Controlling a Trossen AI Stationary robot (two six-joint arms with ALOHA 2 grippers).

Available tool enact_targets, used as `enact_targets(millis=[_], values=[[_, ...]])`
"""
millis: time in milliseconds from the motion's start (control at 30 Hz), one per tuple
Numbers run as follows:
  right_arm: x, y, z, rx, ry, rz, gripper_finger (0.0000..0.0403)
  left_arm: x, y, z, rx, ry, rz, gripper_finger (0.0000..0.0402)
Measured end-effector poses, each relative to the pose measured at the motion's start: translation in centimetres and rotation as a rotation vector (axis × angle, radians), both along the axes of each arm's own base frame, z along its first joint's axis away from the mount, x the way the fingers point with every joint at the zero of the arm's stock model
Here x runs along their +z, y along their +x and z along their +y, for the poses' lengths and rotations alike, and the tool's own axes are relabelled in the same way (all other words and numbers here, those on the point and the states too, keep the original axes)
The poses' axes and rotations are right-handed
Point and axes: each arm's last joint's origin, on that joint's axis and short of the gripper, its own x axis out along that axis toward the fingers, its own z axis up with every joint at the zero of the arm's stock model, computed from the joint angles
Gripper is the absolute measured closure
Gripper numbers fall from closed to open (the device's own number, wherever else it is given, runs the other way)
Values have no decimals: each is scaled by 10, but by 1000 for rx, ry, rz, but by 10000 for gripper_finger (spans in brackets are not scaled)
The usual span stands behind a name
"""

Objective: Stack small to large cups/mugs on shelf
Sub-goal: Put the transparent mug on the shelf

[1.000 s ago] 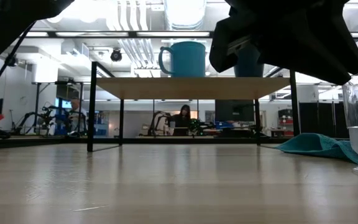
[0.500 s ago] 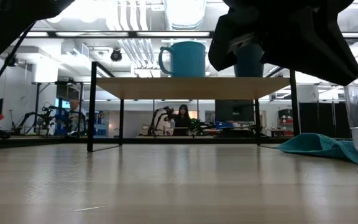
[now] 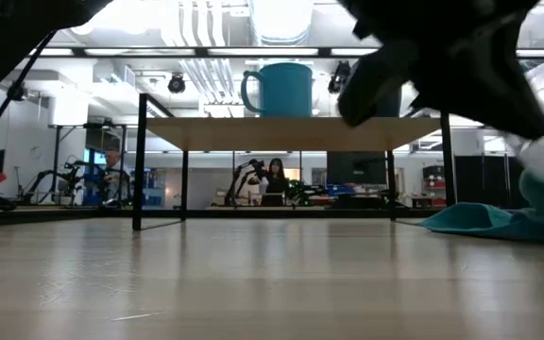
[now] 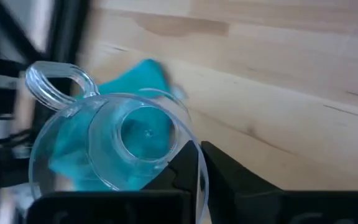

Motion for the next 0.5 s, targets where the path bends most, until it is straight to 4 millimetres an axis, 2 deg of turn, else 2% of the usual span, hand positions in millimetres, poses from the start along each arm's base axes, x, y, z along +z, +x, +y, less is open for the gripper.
enact_targets(millis=[133,233,333,500], values=[[0,0,0,0,0,0,342,11,-1,1,31,-6,-8,401],[0,0,0,0,0,0,342,27,-11,4,69,10,32,401],[0,0,0,0,0,1,342,52,-29,8,103,0,94,401],[0,0,0,1,-1,1,342,101,-71,20,219,-49,204,401]])
